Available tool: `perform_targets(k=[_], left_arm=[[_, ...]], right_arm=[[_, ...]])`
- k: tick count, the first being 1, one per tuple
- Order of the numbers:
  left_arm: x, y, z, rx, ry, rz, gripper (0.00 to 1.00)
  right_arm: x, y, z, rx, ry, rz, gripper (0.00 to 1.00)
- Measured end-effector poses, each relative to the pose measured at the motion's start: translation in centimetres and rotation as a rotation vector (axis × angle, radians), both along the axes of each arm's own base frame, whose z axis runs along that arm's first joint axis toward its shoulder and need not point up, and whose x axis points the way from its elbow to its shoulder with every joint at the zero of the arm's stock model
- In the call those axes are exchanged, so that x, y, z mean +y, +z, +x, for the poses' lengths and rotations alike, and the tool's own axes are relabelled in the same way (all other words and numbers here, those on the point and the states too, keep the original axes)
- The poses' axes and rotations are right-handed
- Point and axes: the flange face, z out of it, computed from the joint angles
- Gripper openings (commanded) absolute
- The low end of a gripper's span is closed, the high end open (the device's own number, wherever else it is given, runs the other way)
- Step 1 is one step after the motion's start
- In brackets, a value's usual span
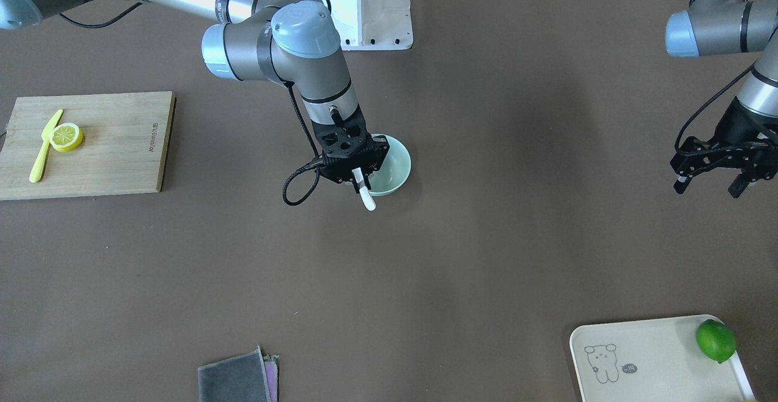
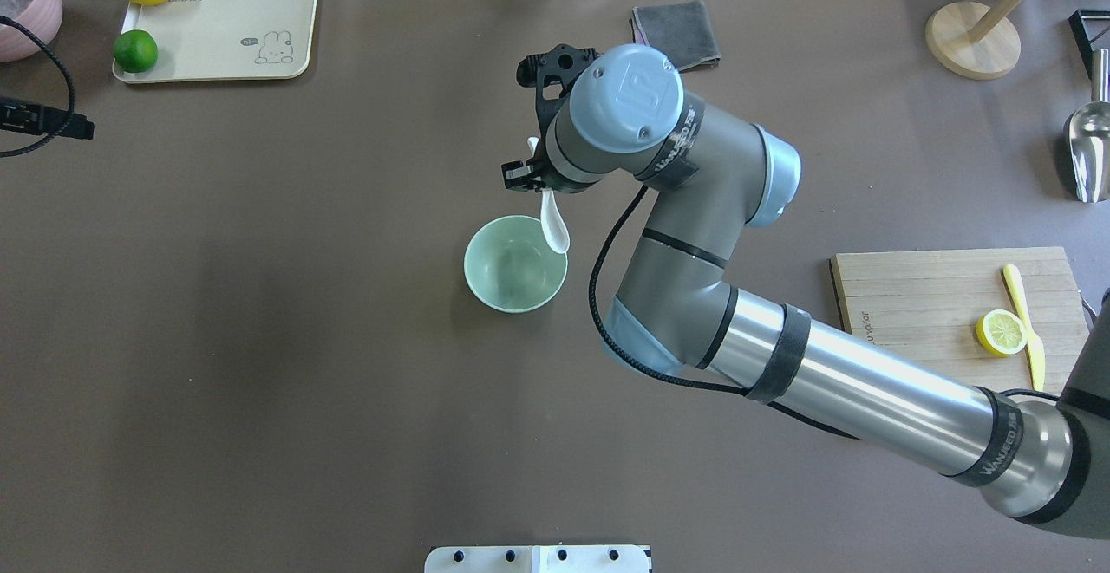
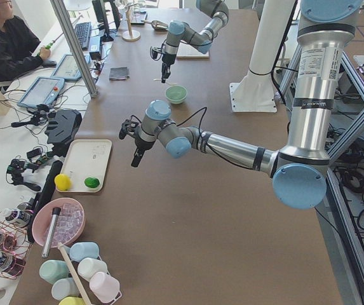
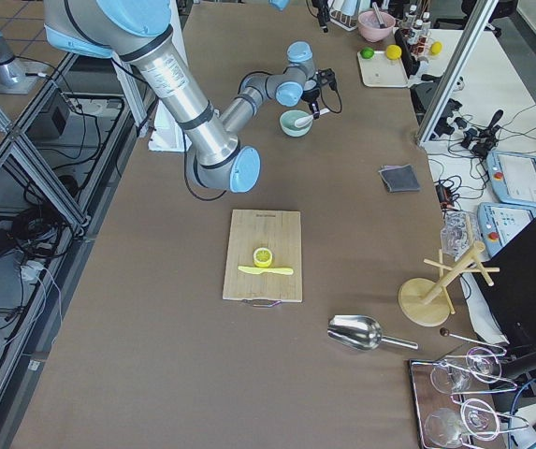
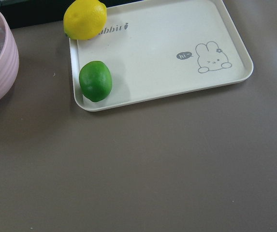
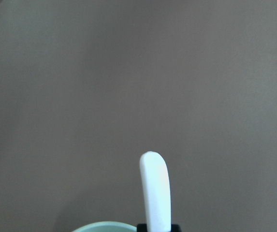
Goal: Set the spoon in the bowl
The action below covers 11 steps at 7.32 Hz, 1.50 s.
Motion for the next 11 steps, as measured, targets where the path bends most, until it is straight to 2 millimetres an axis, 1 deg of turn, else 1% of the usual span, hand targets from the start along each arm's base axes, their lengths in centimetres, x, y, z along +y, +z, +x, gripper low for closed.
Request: perform_targets(k=[2, 3, 4, 6, 7, 8, 9, 10, 11], left_arm=[[-0.4, -0.1, 0.0, 0.000, -0.003, 0.000, 0.98], [-0.5, -0.1, 0.0, 0.000, -0.004, 0.000, 0.98], [-0.6, -0.1, 0.0, 0.000, -0.004, 0.000, 0.98], [-0.8, -0.1, 0.1, 0.000, -0.004, 0.000, 0.98], [-0.8, -0.2, 0.1, 0.001, -0.003, 0.001, 0.98], [-0.8, -0.2, 0.2, 0.002, -0.002, -0.001, 0.98], [-0.8, -0.2, 0.3, 0.002, 0.005, -0.016, 0.98], [-0.8, -0.6, 0.3, 0.004, 0.021, -0.045, 0.98], [-0.7, -1.3, 0.0, 0.002, 0.036, -0.058, 0.98]], right_arm=[[1.6, 0.3, -2.0, 0.002, -0.008, -0.007, 0.00], [2.4, 0.1, -2.8, -0.007, -0.010, -0.023, 0.14], [3.2, -0.3, -3.4, -0.015, -0.012, -0.036, 0.99], [3.5, -0.6, -3.9, -0.021, -0.008, -0.047, 1.00], [2.9, -0.8, -3.5, -0.021, -0.002, -0.050, 1.00], [1.1, -0.5, -2.1, -0.009, -0.003, -0.065, 1.00], [-1.7, 0.2, 0.8, 0.015, -0.031, -0.084, 1.00], [-4.8, 2.0, 5.9, 0.042, -0.077, -0.095, 1.00], [-7.4, 5.2, 12.0, 0.068, -0.109, -0.104, 1.00]])
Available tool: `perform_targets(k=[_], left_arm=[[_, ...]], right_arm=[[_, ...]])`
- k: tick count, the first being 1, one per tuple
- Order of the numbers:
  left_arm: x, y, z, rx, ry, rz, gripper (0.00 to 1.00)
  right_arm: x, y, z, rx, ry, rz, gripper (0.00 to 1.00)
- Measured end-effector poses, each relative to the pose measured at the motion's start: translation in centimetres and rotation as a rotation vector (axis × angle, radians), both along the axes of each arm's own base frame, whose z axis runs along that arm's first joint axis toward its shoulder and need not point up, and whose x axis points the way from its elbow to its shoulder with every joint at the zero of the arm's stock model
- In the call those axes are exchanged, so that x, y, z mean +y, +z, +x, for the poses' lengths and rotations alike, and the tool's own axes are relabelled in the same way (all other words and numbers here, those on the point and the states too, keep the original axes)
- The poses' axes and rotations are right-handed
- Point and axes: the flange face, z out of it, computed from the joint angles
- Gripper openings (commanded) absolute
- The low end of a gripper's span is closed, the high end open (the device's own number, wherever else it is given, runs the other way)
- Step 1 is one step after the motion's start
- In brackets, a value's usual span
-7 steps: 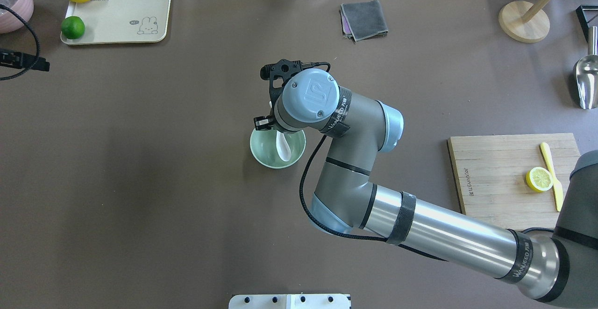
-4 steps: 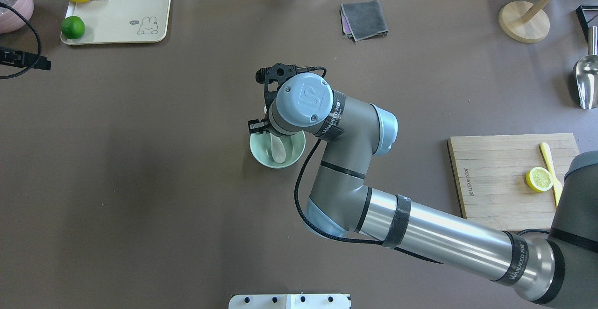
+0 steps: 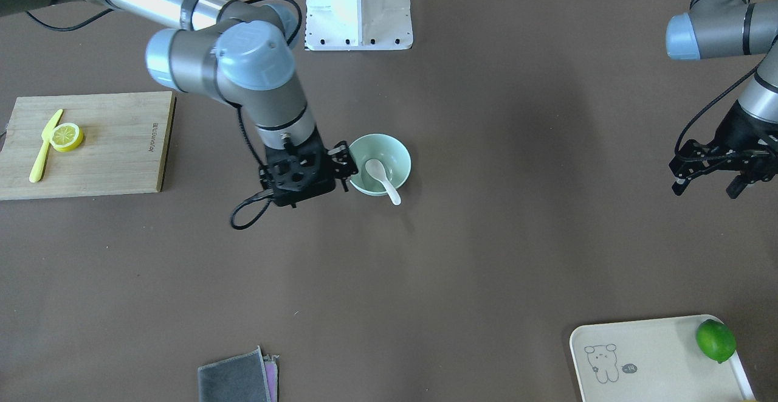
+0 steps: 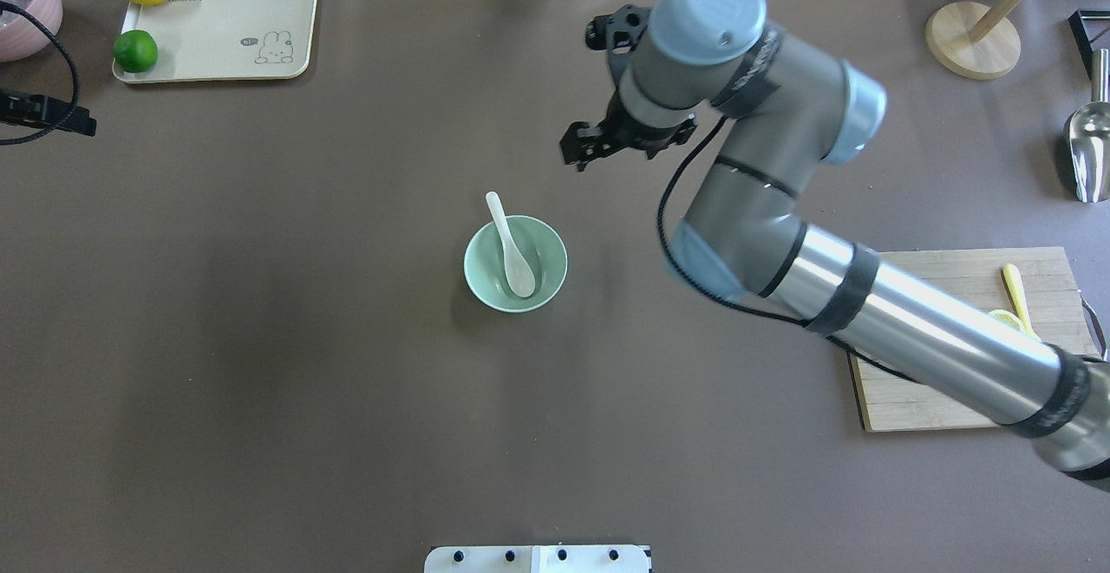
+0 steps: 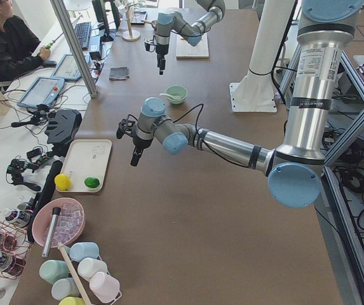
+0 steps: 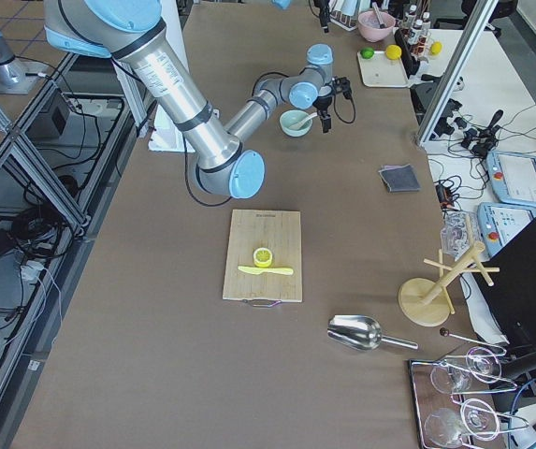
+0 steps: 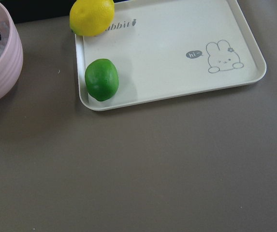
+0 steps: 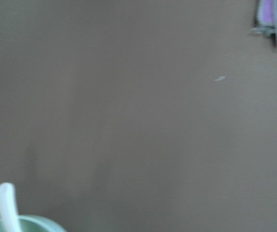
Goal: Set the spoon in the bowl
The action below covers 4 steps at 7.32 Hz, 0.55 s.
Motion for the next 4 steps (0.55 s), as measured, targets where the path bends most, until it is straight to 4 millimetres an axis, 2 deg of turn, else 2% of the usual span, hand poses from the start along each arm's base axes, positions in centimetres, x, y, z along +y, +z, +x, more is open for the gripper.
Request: perform_targets(k=[2, 4], left_arm=[[0.5, -1.2, -1.2, -0.006, 0.006, -0.004, 0.98], [0.7, -1.8, -1.7, -0.006, 0.007, -0.009, 0.98]], right_arm=[[-3.8, 9.2, 13.7, 0.034, -0.056, -0.014, 1.00], [-4.7, 18.6, 25.7, 0.045, -0.087, -0.018, 1.00]])
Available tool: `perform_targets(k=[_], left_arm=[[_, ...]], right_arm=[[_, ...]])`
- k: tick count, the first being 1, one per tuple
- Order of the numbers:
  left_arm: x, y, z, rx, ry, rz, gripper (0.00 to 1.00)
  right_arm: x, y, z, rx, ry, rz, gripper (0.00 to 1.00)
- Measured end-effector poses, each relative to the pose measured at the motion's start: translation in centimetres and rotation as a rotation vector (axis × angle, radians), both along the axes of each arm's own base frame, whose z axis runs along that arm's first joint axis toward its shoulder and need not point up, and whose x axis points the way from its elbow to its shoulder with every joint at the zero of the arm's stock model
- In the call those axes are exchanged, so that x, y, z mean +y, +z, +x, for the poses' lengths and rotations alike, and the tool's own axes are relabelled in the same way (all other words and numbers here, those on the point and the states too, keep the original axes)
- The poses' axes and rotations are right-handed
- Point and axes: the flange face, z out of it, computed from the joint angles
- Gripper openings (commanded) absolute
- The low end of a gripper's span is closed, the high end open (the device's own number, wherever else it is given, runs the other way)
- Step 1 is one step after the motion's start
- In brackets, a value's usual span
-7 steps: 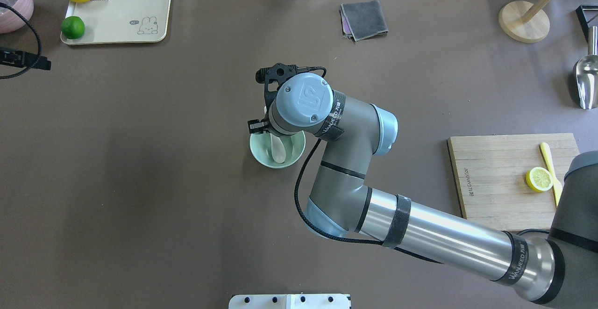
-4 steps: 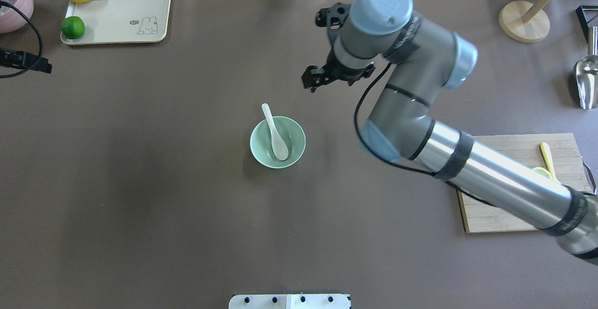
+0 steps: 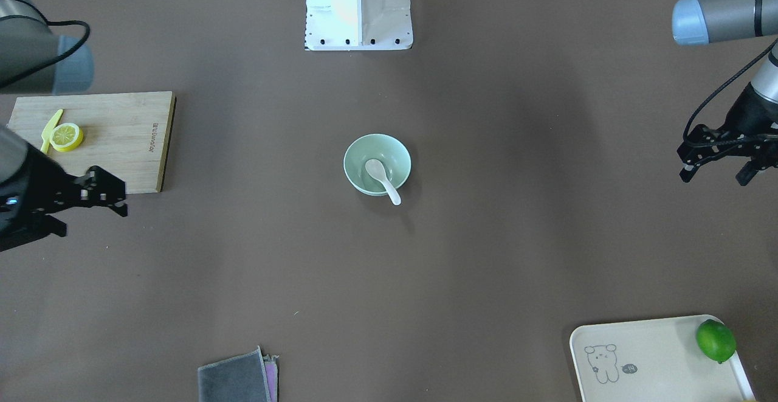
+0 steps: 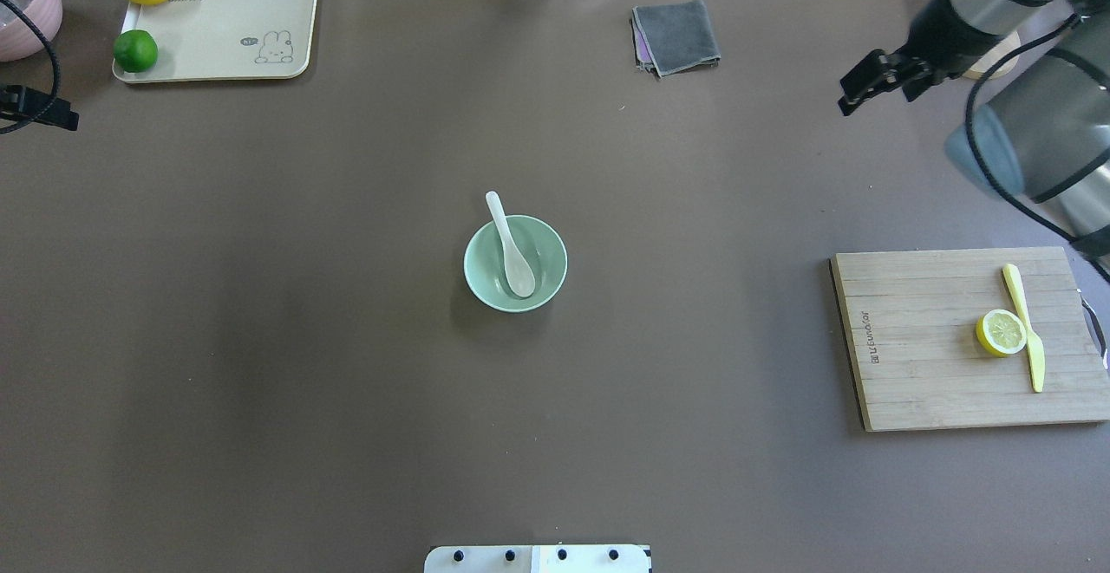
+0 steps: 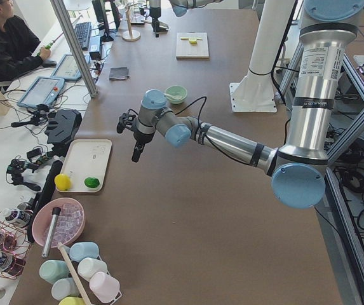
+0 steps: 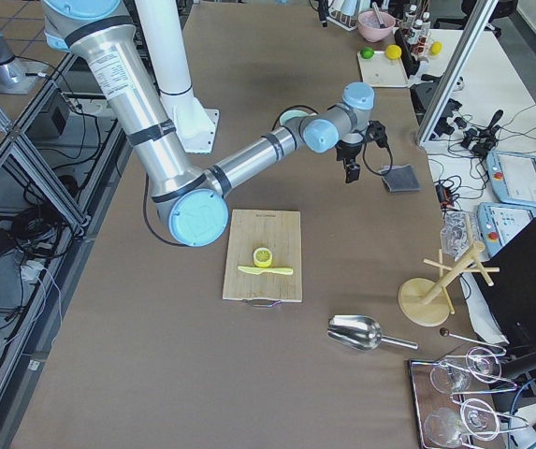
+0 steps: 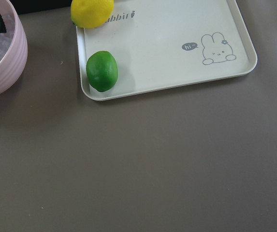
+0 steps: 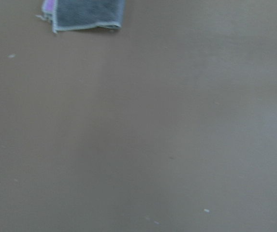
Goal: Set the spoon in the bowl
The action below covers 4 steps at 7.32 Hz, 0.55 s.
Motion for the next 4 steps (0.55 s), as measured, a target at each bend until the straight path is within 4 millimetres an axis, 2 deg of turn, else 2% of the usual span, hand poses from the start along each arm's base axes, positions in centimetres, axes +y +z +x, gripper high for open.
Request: perform_targets(k=[2, 3, 4], left_arm=[[0.1, -0.1, -0.2, 0.017, 0.011, -0.013, 0.98], [0.0, 0.0, -0.7, 0.027, 0.009, -0.025, 0.98], [-0.2, 0.3, -1.9, 0.031, 0.013, -0.039, 0.98]], right_arm=[[1.1, 9.7, 10.2, 0.045, -0.042, 0.037, 1.00], [1.5, 14.0, 14.3, 0.058, -0.055, 0.039, 1.00], [2.1, 17.6, 17.5, 0.064, -0.065, 0.034, 1.00]])
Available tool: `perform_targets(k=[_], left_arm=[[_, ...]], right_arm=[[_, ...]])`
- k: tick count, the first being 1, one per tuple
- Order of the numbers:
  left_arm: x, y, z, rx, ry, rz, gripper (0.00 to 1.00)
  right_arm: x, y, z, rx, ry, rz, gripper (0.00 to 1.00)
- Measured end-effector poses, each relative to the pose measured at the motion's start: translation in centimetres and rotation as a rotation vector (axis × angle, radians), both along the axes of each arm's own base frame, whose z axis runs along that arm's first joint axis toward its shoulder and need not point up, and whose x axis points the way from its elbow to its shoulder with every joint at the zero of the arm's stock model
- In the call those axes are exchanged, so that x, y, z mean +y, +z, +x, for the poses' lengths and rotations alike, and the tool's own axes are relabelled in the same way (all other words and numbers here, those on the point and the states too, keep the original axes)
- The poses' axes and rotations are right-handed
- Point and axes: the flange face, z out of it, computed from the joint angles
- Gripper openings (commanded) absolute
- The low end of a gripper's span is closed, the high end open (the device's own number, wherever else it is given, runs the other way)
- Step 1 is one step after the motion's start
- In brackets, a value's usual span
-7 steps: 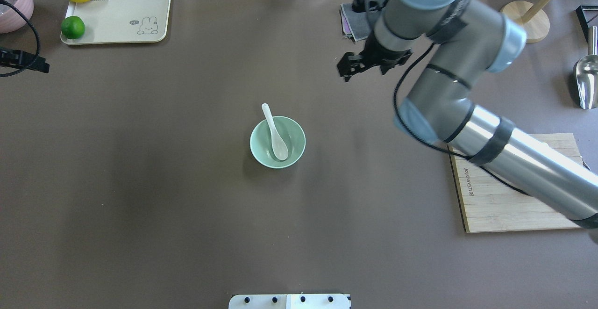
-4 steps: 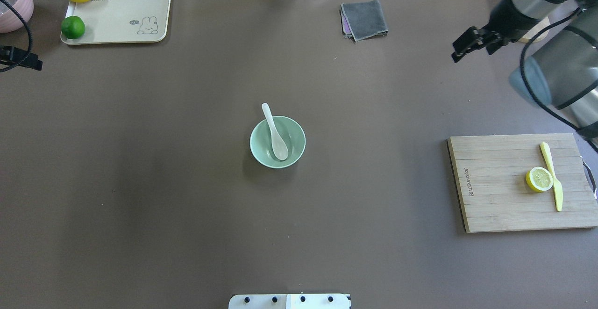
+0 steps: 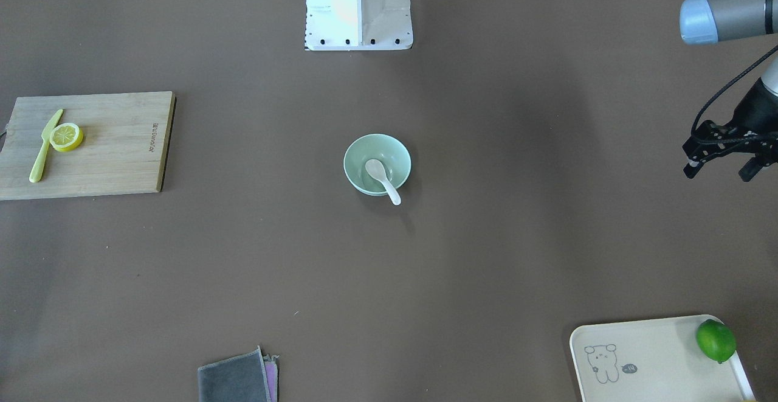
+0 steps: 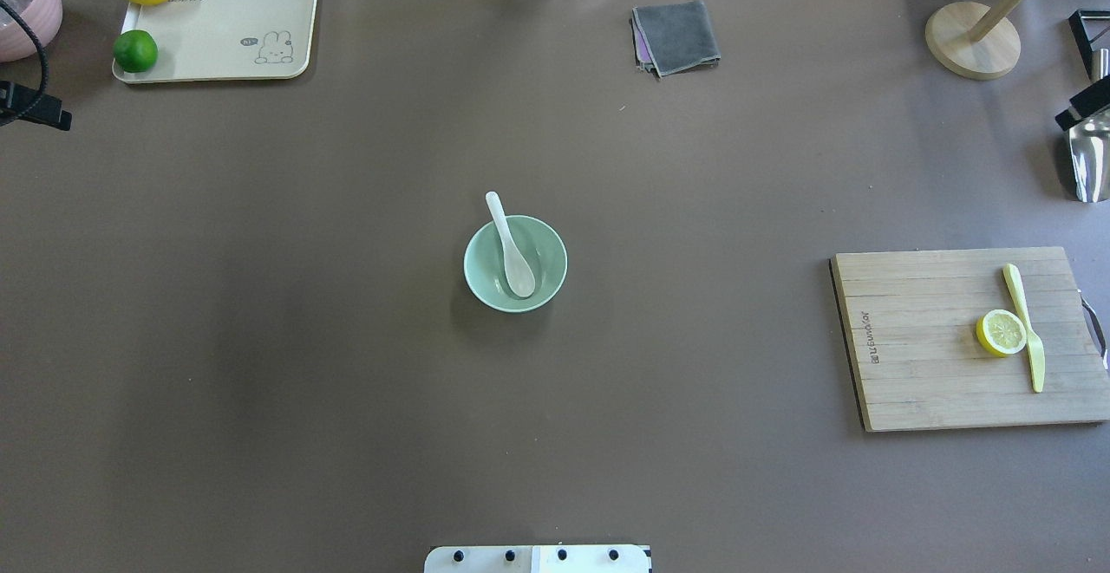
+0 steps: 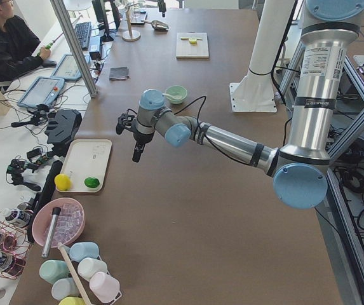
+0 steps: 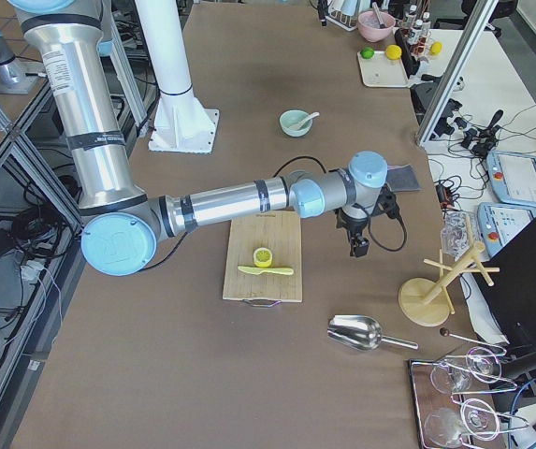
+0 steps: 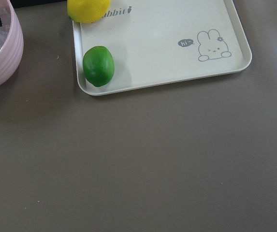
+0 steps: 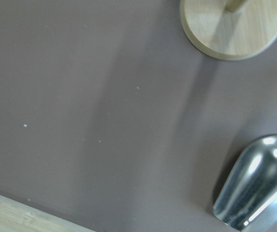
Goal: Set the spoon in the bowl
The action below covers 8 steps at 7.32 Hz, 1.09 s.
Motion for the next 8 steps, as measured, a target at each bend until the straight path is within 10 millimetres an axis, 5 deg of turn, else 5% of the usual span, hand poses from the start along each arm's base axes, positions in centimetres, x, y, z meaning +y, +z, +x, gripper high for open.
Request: perform_targets(k=[2, 4, 6, 8], left_arm=[[-0.1, 1.6, -4.5, -0.042, 0.045, 0.007, 0.98], [1.9, 5.9, -10.3, -0.055, 0.076, -0.019, 0.98], [4.5, 9.3, -13.0, -0.024, 0.071, -0.068, 0.98], [5.4, 10.1, -13.6, -0.016, 0.067, -0.083, 0.98]], right_arm=[[2.5, 4.8, 3.4, 0.014, 0.004, -0.019, 1.00], [4.2, 7.2, 5.0, 0.022, 0.023, -0.043, 1.00], [4.6, 7.1, 6.5, 0.014, 0.060, -0.073, 1.00], [4.8, 3.8, 7.3, 0.021, 0.088, -0.136, 1.00]])
